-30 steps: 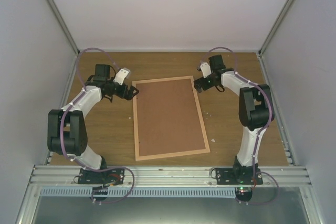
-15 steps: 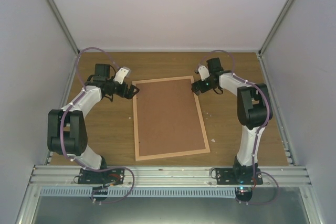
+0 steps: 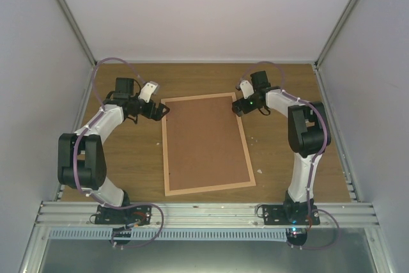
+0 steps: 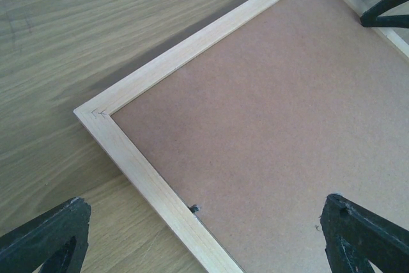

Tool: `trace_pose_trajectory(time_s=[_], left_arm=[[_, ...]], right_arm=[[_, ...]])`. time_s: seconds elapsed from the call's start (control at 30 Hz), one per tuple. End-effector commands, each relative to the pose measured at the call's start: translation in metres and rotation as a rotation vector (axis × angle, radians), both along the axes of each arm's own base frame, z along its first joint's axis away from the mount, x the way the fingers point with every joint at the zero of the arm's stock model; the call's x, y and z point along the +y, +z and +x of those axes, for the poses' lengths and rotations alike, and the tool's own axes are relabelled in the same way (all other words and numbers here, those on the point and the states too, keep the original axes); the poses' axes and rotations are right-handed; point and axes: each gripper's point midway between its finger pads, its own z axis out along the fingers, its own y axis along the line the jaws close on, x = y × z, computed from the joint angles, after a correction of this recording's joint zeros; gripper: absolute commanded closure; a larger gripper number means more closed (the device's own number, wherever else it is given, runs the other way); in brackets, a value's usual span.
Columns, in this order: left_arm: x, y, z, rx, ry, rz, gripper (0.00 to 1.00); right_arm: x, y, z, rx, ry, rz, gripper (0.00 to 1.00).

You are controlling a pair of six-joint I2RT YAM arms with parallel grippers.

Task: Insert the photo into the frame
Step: Install the photo frame at the center of the board.

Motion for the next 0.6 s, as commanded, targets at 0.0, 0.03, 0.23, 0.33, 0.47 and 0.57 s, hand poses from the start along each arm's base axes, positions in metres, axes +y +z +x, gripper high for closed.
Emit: trace_pose_trajectory(time_s=[0.0,0.03,0.23,0.33,0.47,0.57], left_arm=[[-0.003,0.004,0.006,-0.041,-0.009,-0.009,0.02],[-0.002,0.003,0.006,-0.038,-0.005,-0.004,0.02],[0.010,-0.018,0.016,0.002,0.066,0.106,0.01],[0.015,-0.030,0.020,0.041,0.110,0.132,0.01],[0.014,-0.040,0.022,0.063,0.125,0.155,0.01],[0.010,-0.048,0.023,0.069,0.122,0.187,0.01]], right_arm=[[-0.011,-0.050,-0.021,0.116,-0.007,-0.086,0.02],[-0.008,-0.046,-0.021,0.114,0.003,-0.068,0.02],[0.016,-0.002,-0.024,0.061,0.076,0.044,0.02],[0.022,0.014,-0.030,0.033,0.112,0.080,0.01],[0.024,0.024,-0.037,0.016,0.139,0.099,0.01],[0.022,0.027,-0.041,0.025,0.141,0.122,0.01]])
